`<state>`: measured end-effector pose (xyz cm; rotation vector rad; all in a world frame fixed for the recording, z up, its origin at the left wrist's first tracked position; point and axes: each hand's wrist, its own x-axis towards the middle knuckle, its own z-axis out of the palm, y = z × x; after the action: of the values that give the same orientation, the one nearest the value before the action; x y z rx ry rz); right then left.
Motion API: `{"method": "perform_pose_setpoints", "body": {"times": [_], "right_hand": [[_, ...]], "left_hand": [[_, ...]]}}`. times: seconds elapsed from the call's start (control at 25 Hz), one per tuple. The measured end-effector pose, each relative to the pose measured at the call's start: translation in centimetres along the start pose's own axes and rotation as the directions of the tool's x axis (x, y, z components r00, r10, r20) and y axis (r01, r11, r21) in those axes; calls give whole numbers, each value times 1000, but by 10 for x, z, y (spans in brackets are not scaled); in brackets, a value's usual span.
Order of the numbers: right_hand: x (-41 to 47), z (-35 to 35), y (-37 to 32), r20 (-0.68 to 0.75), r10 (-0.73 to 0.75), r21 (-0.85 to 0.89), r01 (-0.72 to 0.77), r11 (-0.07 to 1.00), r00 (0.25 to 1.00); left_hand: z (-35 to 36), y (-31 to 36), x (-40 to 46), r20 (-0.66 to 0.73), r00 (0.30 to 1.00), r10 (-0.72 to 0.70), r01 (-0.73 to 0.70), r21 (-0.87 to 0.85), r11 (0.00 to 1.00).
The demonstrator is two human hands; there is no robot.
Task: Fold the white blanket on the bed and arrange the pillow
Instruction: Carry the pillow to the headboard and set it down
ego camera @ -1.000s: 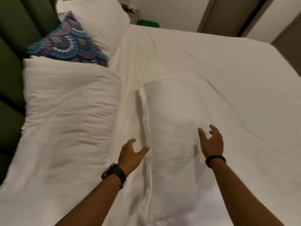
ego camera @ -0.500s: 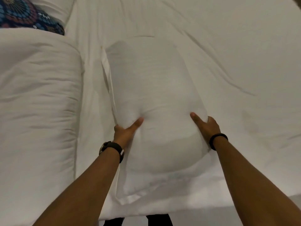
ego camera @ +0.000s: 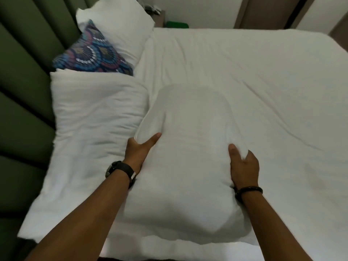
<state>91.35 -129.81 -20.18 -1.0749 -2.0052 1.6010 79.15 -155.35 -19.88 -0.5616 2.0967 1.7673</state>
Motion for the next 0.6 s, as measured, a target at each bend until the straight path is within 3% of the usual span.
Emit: {"method": "perform_pose_setpoints", "body": {"times": [0.16,0.28,0.4,0.6], "right_hand": [[-52,49,-88,24,-146,18,146,989,989],[-102,77,-131,-17,-209,78,209,975,978],[-150,90,-145,-70,-270,111,277,955,960],[-193,131,-144,-122,-360,169,377,911,925]], "left_hand": [[-88,31,-7,-27,998,50,-52,-68,996],[-145,55,-6,-65,984,164,-166,-24,986],[-184,68,-9,-71,966,250,-250,12,968],[-250,76,-13,-145,937,317,-331,-79,940]]}}
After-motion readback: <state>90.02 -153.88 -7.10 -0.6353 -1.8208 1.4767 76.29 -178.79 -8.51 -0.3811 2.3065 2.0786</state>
